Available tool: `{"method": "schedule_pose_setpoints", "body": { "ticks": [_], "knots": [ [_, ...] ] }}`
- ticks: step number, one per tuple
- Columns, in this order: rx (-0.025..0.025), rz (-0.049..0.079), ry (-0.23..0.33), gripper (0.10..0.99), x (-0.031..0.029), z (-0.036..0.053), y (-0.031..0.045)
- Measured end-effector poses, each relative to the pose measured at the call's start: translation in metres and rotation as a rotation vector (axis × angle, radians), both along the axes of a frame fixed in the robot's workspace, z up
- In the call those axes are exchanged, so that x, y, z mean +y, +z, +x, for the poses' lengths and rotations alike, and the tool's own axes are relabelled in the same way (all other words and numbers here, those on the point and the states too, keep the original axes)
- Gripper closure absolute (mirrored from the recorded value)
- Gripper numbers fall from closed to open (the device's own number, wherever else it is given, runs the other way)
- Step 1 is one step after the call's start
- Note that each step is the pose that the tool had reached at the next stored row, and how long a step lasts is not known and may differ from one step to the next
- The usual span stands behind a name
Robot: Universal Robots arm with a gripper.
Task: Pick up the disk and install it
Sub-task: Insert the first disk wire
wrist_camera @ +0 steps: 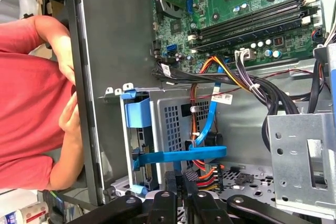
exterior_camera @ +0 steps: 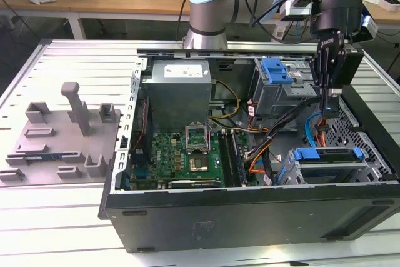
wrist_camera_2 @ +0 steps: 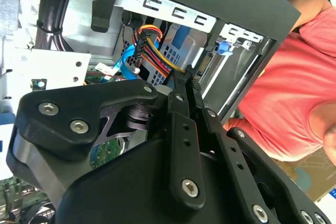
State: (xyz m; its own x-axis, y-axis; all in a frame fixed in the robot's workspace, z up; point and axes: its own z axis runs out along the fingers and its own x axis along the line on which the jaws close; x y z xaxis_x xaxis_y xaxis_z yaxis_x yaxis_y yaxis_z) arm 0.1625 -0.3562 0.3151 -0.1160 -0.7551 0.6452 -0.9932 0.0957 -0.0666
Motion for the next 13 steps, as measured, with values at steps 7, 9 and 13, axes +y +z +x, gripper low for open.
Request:
{"method": "schedule_pose_setpoints", "body": {
  "ticks": [7,9,13],
  "knots": [
    [0.0013,0.0,0.001,0.91,0.0,0.0,-0.0007],
    [0.0017,0.0,0.001,0.91,0.0,0.0,-0.0008],
    [0.0018,0.002,0.001,0.91,0.0,0.0,-0.001]
  ]
}}
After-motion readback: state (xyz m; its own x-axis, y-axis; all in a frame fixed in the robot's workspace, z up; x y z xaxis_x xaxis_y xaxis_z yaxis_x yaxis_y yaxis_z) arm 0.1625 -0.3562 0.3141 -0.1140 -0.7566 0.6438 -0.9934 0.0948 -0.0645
